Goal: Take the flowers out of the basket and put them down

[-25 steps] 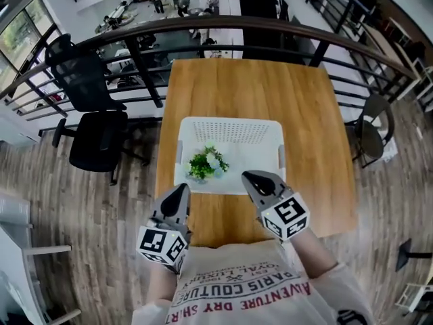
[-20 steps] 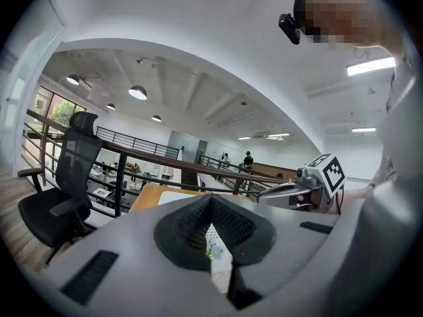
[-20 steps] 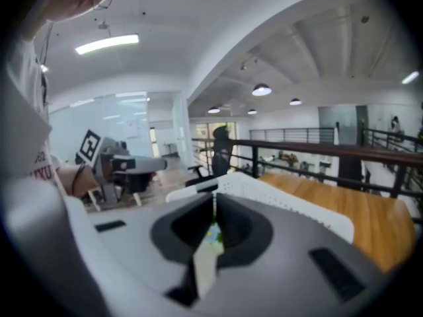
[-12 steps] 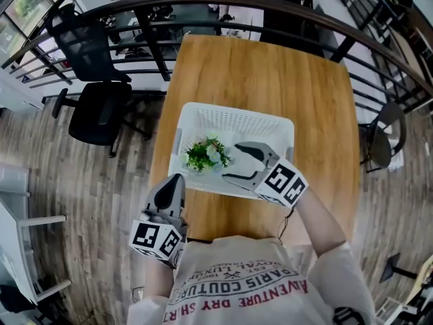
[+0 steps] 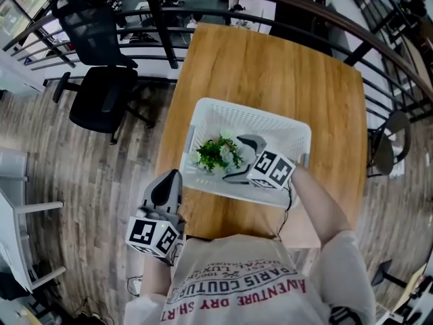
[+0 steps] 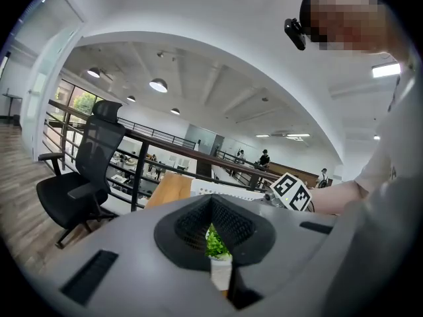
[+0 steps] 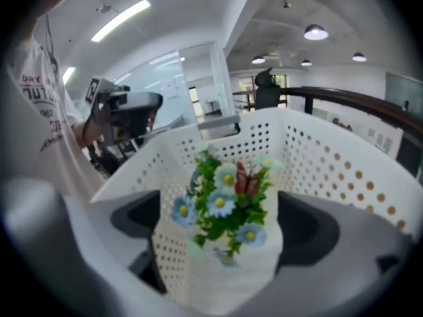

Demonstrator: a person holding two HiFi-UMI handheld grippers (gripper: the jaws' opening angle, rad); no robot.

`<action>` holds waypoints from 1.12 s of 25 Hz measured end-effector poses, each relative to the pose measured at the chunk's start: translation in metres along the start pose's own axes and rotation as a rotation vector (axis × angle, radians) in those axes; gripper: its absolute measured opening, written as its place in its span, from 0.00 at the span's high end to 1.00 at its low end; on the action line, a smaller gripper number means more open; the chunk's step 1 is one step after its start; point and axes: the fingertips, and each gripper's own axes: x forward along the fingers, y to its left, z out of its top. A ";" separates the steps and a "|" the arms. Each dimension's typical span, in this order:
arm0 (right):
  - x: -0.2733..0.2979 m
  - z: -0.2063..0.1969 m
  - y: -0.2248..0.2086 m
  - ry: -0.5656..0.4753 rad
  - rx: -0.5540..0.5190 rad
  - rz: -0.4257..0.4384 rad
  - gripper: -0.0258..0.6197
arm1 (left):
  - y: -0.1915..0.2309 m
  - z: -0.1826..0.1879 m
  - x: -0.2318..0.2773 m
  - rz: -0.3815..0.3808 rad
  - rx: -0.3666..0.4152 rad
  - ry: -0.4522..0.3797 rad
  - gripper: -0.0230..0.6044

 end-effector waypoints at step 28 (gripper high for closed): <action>0.097 -0.048 -0.043 0.166 -0.149 -0.058 0.15 | 0.052 -0.042 0.007 0.046 -0.061 0.107 0.95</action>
